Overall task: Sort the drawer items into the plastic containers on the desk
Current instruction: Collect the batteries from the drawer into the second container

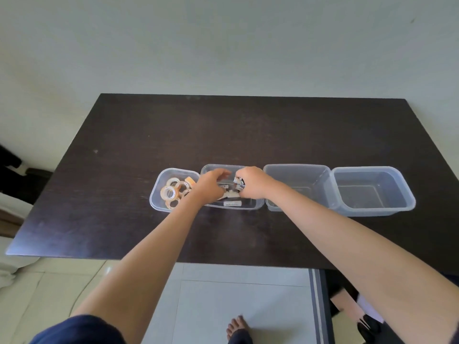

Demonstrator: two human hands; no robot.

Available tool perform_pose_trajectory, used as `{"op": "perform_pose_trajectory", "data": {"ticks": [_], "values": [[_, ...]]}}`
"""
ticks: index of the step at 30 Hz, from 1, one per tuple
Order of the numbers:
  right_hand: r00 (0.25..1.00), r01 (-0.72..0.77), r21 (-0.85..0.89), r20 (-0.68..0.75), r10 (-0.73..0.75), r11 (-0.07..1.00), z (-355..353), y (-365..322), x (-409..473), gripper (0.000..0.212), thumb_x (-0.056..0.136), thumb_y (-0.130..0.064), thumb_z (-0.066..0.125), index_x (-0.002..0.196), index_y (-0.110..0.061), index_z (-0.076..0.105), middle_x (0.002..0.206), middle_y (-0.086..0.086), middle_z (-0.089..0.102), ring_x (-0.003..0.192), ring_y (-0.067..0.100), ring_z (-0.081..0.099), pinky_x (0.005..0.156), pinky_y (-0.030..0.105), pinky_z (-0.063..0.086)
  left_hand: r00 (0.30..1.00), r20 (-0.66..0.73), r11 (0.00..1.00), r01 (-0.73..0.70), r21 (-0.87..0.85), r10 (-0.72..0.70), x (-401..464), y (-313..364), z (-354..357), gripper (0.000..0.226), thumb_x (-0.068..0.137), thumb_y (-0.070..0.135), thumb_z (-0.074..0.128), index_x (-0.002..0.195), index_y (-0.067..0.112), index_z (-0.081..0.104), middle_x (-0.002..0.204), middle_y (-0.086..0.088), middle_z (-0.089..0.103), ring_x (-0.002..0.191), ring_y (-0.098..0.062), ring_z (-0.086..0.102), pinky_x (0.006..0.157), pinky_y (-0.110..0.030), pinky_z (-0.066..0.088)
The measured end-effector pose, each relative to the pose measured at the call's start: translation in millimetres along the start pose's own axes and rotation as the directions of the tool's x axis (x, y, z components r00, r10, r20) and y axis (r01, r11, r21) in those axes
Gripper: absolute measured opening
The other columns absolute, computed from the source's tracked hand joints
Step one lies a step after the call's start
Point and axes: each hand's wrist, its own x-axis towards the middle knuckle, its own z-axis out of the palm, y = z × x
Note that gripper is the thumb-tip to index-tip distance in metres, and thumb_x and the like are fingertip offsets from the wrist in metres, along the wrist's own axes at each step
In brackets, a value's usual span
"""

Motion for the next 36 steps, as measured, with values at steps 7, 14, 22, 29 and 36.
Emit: {"op": "perform_pose_trajectory", "data": {"ticks": [7, 14, 22, 29, 36], "values": [[0.997, 0.045, 0.134, -0.063, -0.037, 0.99, -6, 7, -5, 0.047, 0.08, -0.006, 0.065, 0.126, -0.012, 0.055, 0.127, 0.006, 0.058, 0.115, 0.023, 0.055, 0.094, 0.034, 0.046, 0.988, -0.151, 0.997, -0.055, -0.061, 0.046, -16, 4, 5, 0.054, 0.084, 0.002, 0.057, 0.135, 0.018, 0.047, 0.136, 0.001, 0.053, 0.127, -0.017, 0.048, 0.103, -0.029, 0.04], [0.953, 0.19, 0.218, -0.277, -0.125, 0.957, -18, 30, -68, 0.031, 0.082, -0.006, 0.064, 0.112, -0.012, 0.064, 0.113, 0.004, 0.063, 0.104, 0.015, 0.058, 0.091, 0.028, 0.046, 0.921, -0.383, 0.984, -0.123, -0.125, 0.066, -73, 38, 51, 0.033, 0.087, 0.006, 0.057, 0.121, 0.011, 0.058, 0.121, -0.003, 0.061, 0.116, -0.017, 0.053, 0.096, -0.021, 0.037], [0.958, 0.174, 0.287, -0.271, -0.094, 0.942, 11, 121, -220, 0.021, 0.084, -0.011, 0.067, 0.102, -0.019, 0.067, 0.095, -0.016, 0.059, 0.089, -0.001, 0.057, 0.077, 0.006, 0.04, 0.845, -0.485, 0.946, -0.309, -0.096, 0.227, -150, 102, 167, 0.019, 0.085, 0.009, 0.059, 0.103, 0.012, 0.065, 0.102, 0.007, 0.064, 0.097, -0.013, 0.06, 0.085, -0.029, 0.047], [0.998, -0.041, 0.286, -0.034, 0.053, 0.957, 79, 240, -347, 0.015, 0.083, -0.01, 0.061, 0.094, -0.016, 0.069, 0.092, -0.005, 0.065, 0.086, 0.009, 0.059, 0.078, 0.024, 0.048, 0.952, -0.268, 0.953, -0.213, -0.217, 0.151, -208, 150, 307, 0.018, 0.087, 0.013, 0.057, 0.103, 0.012, 0.066, 0.099, 0.006, 0.061, 0.09, -0.002, 0.056, 0.079, -0.003, 0.039], [0.91, -0.303, 0.122, 0.331, 0.248, 0.945, 146, 341, -415, 0.033, 0.085, -0.026, 0.065, 0.116, -0.019, 0.058, 0.118, -0.003, 0.052, 0.107, 0.013, 0.057, 0.092, 0.029, 0.047, 0.991, 0.12, 0.989, 0.076, -0.128, -0.061, -239, 159, 417, 0.023, 0.089, 0.019, 0.057, 0.11, 0.014, 0.063, 0.111, -0.001, 0.061, 0.1, -0.017, 0.061, 0.086, -0.024, 0.048]]}}
